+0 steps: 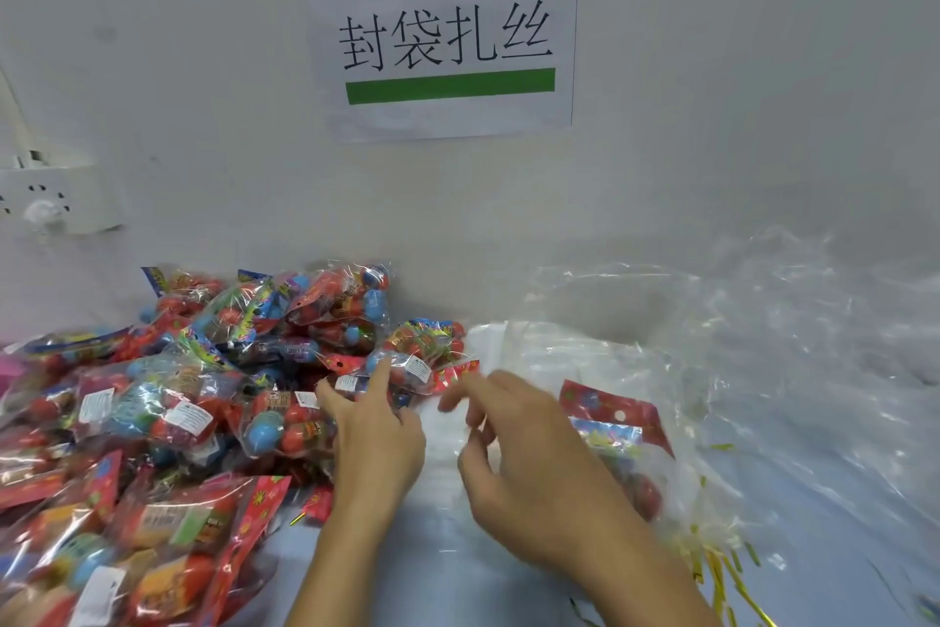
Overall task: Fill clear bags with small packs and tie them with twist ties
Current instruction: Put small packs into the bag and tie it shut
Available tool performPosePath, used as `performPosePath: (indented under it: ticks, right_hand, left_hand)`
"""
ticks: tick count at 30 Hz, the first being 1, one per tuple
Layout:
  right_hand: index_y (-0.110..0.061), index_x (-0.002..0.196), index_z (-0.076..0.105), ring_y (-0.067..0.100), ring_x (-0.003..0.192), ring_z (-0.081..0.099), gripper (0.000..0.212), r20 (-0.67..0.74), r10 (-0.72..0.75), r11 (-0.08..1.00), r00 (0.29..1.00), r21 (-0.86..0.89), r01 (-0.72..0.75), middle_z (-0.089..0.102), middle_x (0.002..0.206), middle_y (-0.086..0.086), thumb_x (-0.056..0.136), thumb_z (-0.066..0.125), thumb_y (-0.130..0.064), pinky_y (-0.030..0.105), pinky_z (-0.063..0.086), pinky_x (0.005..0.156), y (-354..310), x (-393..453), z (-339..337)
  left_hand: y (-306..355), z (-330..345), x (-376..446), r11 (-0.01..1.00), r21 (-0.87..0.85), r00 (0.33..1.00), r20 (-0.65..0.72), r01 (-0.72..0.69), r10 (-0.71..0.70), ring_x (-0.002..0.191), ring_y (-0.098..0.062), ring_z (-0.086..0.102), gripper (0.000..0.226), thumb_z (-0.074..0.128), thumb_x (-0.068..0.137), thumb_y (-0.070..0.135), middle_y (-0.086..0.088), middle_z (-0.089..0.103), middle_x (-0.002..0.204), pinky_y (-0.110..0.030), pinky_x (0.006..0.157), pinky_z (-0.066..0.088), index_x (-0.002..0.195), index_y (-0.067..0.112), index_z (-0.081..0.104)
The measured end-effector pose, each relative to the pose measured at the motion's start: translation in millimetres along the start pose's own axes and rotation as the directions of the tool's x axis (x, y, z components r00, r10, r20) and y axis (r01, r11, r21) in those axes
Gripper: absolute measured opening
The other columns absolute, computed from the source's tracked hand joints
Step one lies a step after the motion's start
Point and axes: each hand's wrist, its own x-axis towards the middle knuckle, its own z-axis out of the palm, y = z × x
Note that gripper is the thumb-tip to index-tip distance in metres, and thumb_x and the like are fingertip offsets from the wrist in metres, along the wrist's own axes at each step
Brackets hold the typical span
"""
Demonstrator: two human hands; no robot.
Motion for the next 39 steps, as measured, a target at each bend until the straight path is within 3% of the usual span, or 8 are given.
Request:
performPosePath:
  ticks: [4, 7, 14, 23, 25, 30, 36, 39]
  right_hand:
    - [-0.041, 0.118, 0.052, 0.006, 0.099, 0.051, 0.028, 0.058, 0.129, 0.992, 0.99, -0.019, -0.128, 0.045, 0.108, -0.016, 0.097, 0.047, -0.023, 0.027, 0.047, 0.091, 9.9, -2.8, 6.1]
    - [-0.04, 0.12, 0.052, 0.004, 0.099, 0.048, 0.029, 0.001, 0.182, 0.983, 0.983, -0.029, -0.182, 0.047, 0.107, -0.015, 0.097, 0.047, -0.024, 0.023, 0.045, 0.087, 13.3, -2.0, 3.7]
    - [-0.036, 0.12, 0.055, 0.005, 0.099, 0.051, 0.029, -0.023, 0.209, 0.978, 0.978, 0.013, -0.208, 0.052, 0.105, -0.013, 0.098, 0.046, -0.021, 0.026, 0.048, 0.09, 14.4, -1.9, 1.3]
    - [-0.031, 0.109, 0.068, 0.0, 0.088, 0.064, 0.024, -0.171, 0.276, 0.944, 0.946, 0.233, -0.234, 0.068, 0.094, -0.016, 0.098, 0.051, -0.019, 0.007, 0.047, 0.075, 15.8, 6.0, 2.0]
    - [-0.026, 0.106, 0.07, 0.008, 0.086, 0.072, 0.022, -0.159, 0.407, 0.828, 0.9, 0.481, -0.289, 0.075, 0.087, -0.008, 0.1, 0.051, -0.017, 0.024, 0.058, 0.081, 12.5, 10.2, -1.2]
    - [-0.016, 0.103, 0.072, 0.03, 0.09, 0.077, 0.026, 0.162, 0.498, 0.141, 0.852, 0.954, -0.264, 0.079, 0.096, 0.009, 0.09, 0.062, -0.035, 0.037, 0.06, 0.072, 6.3, 14.8, -24.4]
    - [-0.017, 0.11, 0.064, 0.019, 0.075, 0.077, 0.014, -0.144, 0.672, 0.451, 0.726, 0.858, -0.247, 0.079, 0.081, 0.002, 0.096, 0.064, -0.015, 0.037, 0.062, 0.059, 23.9, 13.8, -29.6]
    - [-0.023, 0.11, 0.063, 0.024, 0.077, 0.077, 0.024, -0.17, 0.661, 0.495, 0.731, 0.831, -0.255, 0.078, 0.081, 0.005, 0.089, 0.07, -0.013, 0.046, 0.063, 0.062, 30.9, 10.7, -35.5]
  left_hand:
    - [-5.6, -0.6, 5.3, 0.997, -0.009, 0.997, 0.016, 0.073, -0.073, 0.132, -0.042, 0.044, 0.063, 0.054, 0.098, 0.014, -0.017, -0.009, 0.162, -0.038, 0.102, 0.041, 0.155, 0.02, 0.027]
    - [-6.8, 0.3, 6.2, 0.999, -0.03, 0.998, -0.043, 0.035, -0.036, 0.101, -0.032, 0.059, 0.042, 0.061, 0.095, 0.013, -0.012, 0.028, 0.14, -0.034, 0.091, 0.045, 0.135, 0.006, 0.051]
    - [10.4, -12.2, -1.3, 0.992, 0.058, 0.917, -0.377, -0.116, 0.129, 0.066, -0.017, 0.043, 0.007, 0.064, 0.093, 0.008, -0.003, 0.041, 0.106, -0.031, 0.066, 0.035, 0.093, 0.01, 0.071]
    - [50.4, -40.8, -8.0, 0.898, -0.174, 0.793, -0.557, -0.403, 0.248, 0.076, 0.005, 0.053, 0.014, 0.06, 0.095, 0.005, 0.0, 0.049, 0.1, -0.008, 0.065, 0.042, 0.086, 0.015, 0.065]
    - [53.4, -41.1, -7.0, 0.815, -0.397, 0.865, -0.447, -0.422, 0.231, 0.083, -0.003, 0.062, 0.019, 0.06, 0.096, 0.005, -0.003, 0.058, 0.099, -0.016, 0.073, 0.051, 0.083, 0.019, 0.064]
    - [57.9, -31.5, -16.9, 0.707, -0.625, 0.932, -0.101, -0.332, 0.349, 0.072, -0.019, 0.07, 0.02, 0.06, 0.094, -0.003, -0.019, 0.067, 0.096, -0.021, 0.06, 0.054, 0.084, 0.013, 0.066]
    - [44.0, -13.4, -11.1, 0.784, -0.481, 0.916, -0.122, -0.392, 0.383, 0.076, -0.01, 0.069, 0.021, 0.062, 0.092, 0.001, 0.01, 0.07, 0.084, -0.016, 0.066, 0.052, 0.09, 0.022, 0.063]
    - [21.3, 5.1, -4.7, 0.905, -0.188, 0.925, -0.062, -0.381, 0.376, 0.105, -0.013, 0.063, 0.03, 0.057, 0.093, 0.0, 0.01, 0.068, 0.111, -0.017, 0.088, 0.045, 0.114, 0.021, 0.063]
